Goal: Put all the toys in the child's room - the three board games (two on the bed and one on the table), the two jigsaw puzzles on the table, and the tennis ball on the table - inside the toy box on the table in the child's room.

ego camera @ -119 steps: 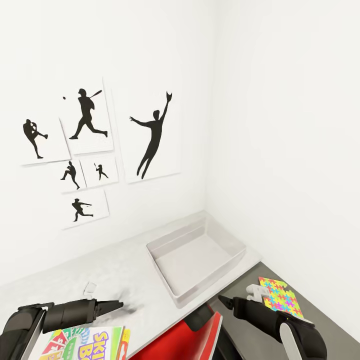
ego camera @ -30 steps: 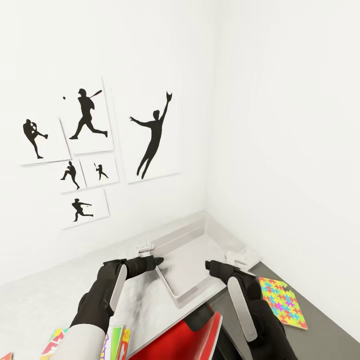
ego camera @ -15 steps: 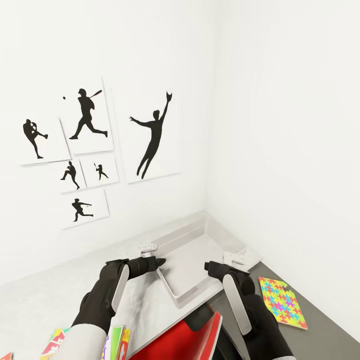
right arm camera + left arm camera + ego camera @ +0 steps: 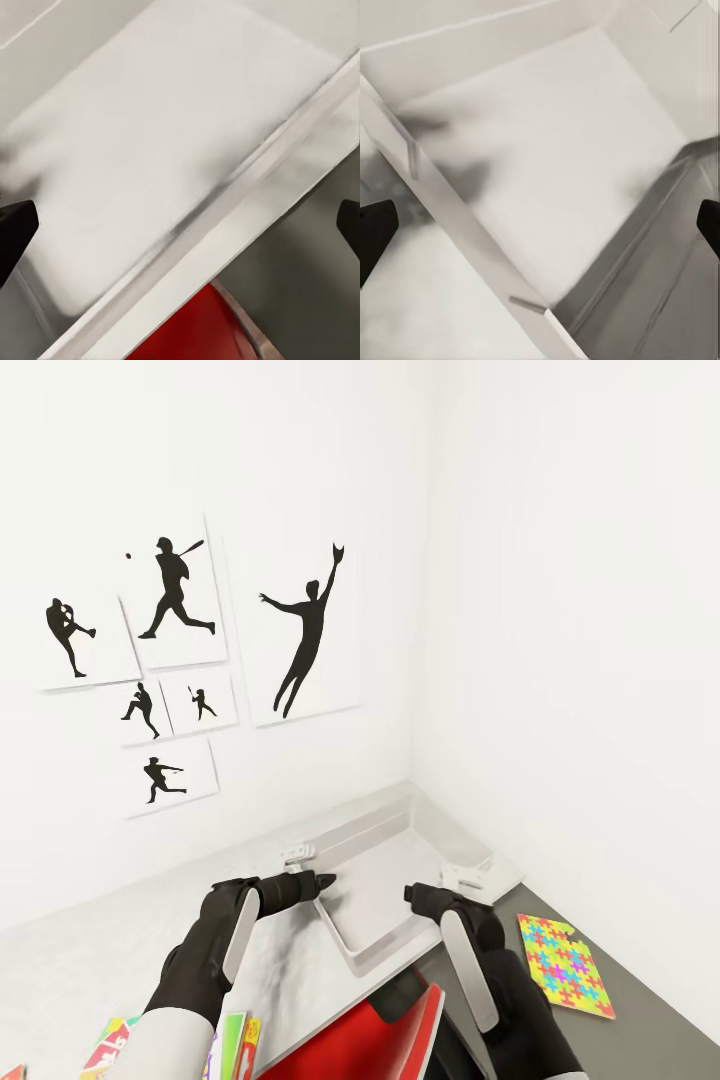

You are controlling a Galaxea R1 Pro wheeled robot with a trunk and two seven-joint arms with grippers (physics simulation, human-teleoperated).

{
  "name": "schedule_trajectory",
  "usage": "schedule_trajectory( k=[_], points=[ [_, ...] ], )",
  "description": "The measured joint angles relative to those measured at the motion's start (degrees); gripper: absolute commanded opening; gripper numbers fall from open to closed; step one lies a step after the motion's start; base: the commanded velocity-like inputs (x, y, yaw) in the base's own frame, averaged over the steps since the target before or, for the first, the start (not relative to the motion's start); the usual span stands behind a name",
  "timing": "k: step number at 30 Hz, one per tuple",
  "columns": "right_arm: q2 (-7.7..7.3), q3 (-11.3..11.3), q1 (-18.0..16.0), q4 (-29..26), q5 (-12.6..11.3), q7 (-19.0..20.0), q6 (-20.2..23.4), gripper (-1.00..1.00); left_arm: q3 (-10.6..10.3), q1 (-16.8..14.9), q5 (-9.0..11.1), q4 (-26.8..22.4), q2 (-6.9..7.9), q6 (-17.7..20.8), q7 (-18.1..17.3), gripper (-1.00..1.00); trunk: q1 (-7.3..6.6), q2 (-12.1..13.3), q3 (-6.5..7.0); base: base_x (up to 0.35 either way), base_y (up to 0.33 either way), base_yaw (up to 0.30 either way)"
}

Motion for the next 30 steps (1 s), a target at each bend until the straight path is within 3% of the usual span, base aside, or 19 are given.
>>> schedule_trajectory(
  k=[15,30],
  points=[
    [0.00,0.5,0.0,-0.2,-0.1,0.0,-0.3,1.00,-0.1,0.0,0.5,0.0,0.00,0.0,-0.1,1.00,0.00,0.0,0.00,0.000,0.000,0.000],
    [0.00,0.5,0.0,-0.3,-0.2,0.0,-0.2,1.00,-1.8,0.0,0.6,0.0,0.00,0.1,-0.2,1.00,0.00,0.0,0.00,0.000,0.000,0.000]
  ],
)
